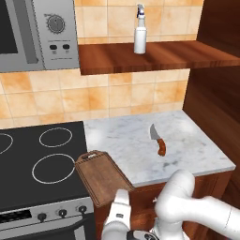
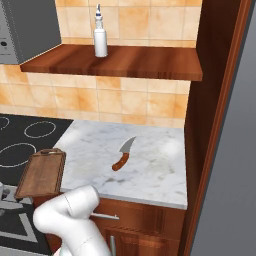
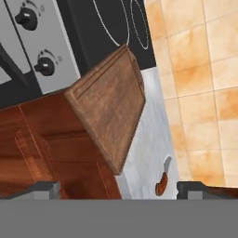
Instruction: Move the cutting board and knife to the sink. Then move spray from the shelves to the counter.
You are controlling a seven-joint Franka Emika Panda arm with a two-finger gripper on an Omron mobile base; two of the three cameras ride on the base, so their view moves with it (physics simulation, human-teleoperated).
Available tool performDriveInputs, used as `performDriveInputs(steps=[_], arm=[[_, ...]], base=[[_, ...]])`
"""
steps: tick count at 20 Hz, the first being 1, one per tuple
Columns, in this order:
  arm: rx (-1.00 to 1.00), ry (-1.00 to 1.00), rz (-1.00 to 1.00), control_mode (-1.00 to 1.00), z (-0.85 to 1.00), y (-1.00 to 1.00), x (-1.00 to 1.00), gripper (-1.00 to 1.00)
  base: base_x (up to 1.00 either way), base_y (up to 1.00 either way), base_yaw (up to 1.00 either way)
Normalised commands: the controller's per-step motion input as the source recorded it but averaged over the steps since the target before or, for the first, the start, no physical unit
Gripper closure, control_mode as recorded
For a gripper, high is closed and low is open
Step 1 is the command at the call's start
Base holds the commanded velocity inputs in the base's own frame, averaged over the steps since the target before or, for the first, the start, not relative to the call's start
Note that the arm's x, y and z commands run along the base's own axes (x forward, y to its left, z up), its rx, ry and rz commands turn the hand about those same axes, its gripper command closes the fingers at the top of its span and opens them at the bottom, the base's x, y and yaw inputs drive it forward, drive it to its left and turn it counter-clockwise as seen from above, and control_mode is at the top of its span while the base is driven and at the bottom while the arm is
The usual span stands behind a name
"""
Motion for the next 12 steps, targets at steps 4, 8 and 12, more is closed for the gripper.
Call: performDriveInputs(steps=[4, 8, 12], arm=[[-0.11, 0.00, 0.00, -1.00, -0.01, 0.09, 0.11, -1.00], [-0.12, 0.00, 0.00, -1.00, -0.07, 0.15, 0.15, -1.00], [-0.07, 0.00, 0.00, -1.00, -0.15, 0.24, 0.09, -1.00]], base=[[0.00, 0.00, 0.00], [0.00, 0.00, 0.00], [0.00, 0.00, 0.00]])
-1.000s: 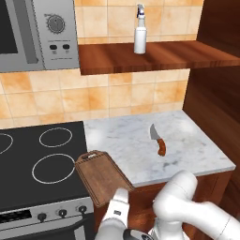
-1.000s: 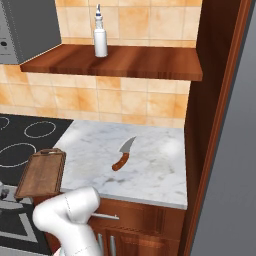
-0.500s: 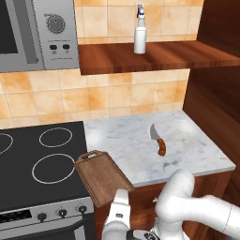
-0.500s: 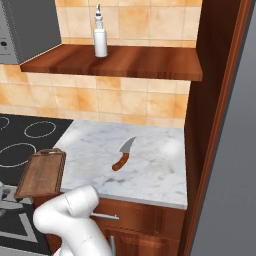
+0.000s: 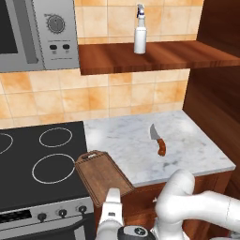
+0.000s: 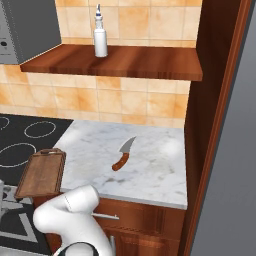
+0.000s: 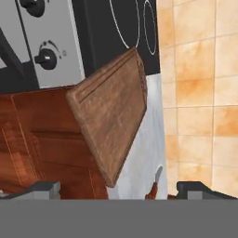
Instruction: Move the cutting board and knife to the sink. Then move spray from the shelves to the counter.
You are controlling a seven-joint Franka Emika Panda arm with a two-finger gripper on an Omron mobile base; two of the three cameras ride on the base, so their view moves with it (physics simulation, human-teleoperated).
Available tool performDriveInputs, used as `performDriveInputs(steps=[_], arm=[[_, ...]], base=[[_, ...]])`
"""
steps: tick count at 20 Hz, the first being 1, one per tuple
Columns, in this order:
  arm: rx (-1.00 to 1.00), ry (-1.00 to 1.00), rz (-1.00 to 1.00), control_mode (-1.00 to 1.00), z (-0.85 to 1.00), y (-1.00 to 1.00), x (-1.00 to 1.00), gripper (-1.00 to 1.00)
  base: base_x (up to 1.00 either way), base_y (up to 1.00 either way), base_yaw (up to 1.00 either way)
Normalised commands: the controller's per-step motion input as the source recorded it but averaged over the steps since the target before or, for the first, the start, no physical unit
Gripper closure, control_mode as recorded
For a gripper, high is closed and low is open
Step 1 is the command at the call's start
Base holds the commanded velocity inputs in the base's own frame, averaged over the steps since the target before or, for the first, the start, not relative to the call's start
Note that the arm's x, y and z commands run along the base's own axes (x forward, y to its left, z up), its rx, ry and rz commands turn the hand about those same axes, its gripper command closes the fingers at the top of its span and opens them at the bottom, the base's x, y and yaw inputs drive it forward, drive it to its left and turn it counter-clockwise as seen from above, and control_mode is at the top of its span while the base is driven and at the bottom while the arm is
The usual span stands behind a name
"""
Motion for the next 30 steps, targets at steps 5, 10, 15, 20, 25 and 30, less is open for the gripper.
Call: performDriveInputs(steps=[5, 10, 15, 20, 25, 30], arm=[[-0.09, -0.06, 0.00, -1.00, -0.23, 0.21, 0.02, -1.00], [-0.05, -0.06, 0.00, -1.00, -0.16, 0.16, 0.09, -1.00], [-0.02, -0.01, 0.00, -1.00, -0.05, 0.04, 0.18, -1.00], [0.00, 0.00, 0.00, -1.00, -0.10, 0.00, 0.23, -1.00], [-0.01, 0.00, 0.00, -1.00, -0.17, 0.01, 0.19, -1.00], [0.00, 0.00, 0.00, -1.00, -0.16, 0.02, 0.17, -1.00]], base=[[0.00, 0.00, 0.00], [0.00, 0.00, 0.00], [0.00, 0.00, 0.00], [0.00, 0.00, 0.00], [0.00, 0.00, 0.00], [0.00, 0.00, 0.00]])
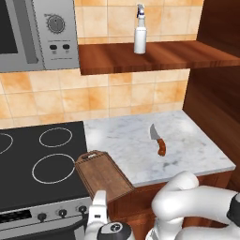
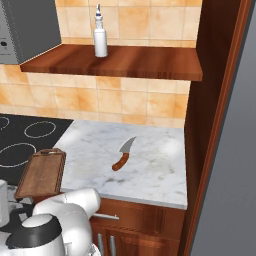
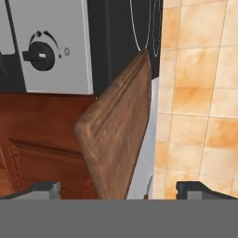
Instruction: Move the cutting board and knife to the sink. Then move spray from the shelves to the counter.
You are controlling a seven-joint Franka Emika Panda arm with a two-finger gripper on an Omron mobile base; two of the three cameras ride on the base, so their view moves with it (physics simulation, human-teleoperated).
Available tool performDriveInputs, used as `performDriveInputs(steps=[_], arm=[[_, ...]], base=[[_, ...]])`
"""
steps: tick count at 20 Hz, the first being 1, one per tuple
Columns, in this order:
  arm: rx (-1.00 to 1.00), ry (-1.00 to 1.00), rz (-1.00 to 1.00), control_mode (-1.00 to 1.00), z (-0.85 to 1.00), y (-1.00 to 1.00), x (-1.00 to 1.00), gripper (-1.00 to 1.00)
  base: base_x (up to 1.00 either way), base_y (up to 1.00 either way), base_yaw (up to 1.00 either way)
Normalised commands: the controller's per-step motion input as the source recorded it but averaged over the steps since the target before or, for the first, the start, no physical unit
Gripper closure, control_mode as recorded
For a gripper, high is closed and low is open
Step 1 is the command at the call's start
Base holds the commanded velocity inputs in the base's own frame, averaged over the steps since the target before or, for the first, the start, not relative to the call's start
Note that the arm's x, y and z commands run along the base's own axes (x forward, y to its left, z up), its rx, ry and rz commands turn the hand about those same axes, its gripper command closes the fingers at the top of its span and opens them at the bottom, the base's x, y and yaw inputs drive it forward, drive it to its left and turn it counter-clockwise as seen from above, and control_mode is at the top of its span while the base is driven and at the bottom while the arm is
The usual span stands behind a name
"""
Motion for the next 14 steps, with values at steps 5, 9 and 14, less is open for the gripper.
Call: performDriveInputs(steps=[5, 9, 14], arm=[[0.00, -0.01, 0.00, -1.00, -0.03, 0.00, 0.09, -1.00], [-0.01, 0.00, -0.01, -1.00, -0.13, 0.03, 0.04, -1.00], [-0.02, -0.02, -0.01, -1.00, -0.14, 0.05, 0.07, -1.00]], base=[[0.00, 0.00, 0.00], [0.00, 0.00, 0.00], [0.00, 0.00, 0.00]])
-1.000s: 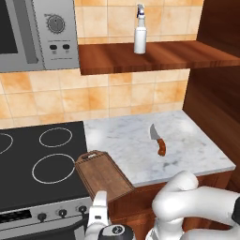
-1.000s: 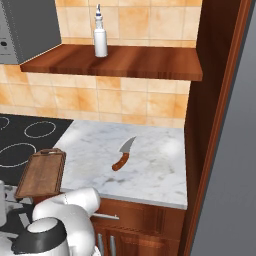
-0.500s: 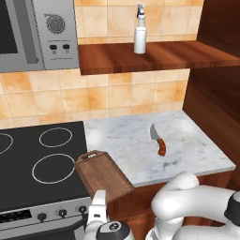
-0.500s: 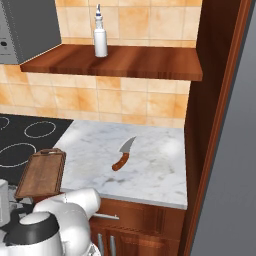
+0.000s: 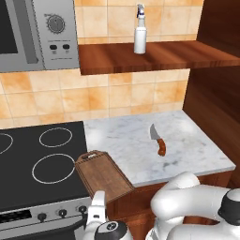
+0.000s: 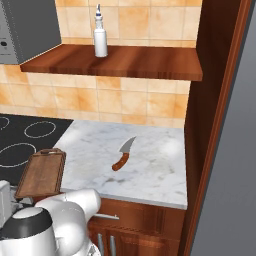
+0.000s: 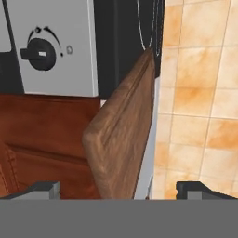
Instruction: Move the cutting board and knife to the sink. Then move spray from the shelves to the counter.
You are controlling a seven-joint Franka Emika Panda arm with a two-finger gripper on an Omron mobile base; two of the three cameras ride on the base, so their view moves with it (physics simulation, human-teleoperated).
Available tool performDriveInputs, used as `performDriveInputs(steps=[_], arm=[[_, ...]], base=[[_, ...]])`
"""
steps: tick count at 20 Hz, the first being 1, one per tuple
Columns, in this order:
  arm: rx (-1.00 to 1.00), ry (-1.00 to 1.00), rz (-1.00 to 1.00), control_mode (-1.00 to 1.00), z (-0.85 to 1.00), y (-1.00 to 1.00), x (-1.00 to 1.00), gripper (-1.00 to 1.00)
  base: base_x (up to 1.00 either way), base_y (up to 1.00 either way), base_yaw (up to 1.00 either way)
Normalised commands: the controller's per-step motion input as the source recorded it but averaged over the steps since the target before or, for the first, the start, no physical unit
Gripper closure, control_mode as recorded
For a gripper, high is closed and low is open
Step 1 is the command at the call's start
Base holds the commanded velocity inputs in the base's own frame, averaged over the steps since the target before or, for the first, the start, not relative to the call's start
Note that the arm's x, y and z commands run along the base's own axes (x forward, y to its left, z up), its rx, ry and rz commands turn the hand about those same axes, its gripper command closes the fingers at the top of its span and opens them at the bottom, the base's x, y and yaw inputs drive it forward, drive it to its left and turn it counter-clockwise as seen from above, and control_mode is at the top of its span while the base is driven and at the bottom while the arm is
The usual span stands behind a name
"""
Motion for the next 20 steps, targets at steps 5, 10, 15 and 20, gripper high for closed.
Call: performDriveInputs(steps=[5, 10, 15, 20], arm=[[0.00, -0.05, -0.01, -1.00, -0.09, 0.06, 0.09, -1.00], [-0.02, -0.06, -0.02, -1.00, -0.13, 0.07, 0.07, -1.00], [0.00, -0.08, -0.05, -1.00, -0.11, 0.10, 0.09, -1.00], [0.00, -0.05, -0.06, -1.00, -0.09, 0.08, 0.09, -1.00]], base=[[0.00, 0.00, 0.00], [0.00, 0.00, 0.00], [0.00, 0.00, 0.00], [0.00, 0.00, 0.00]])
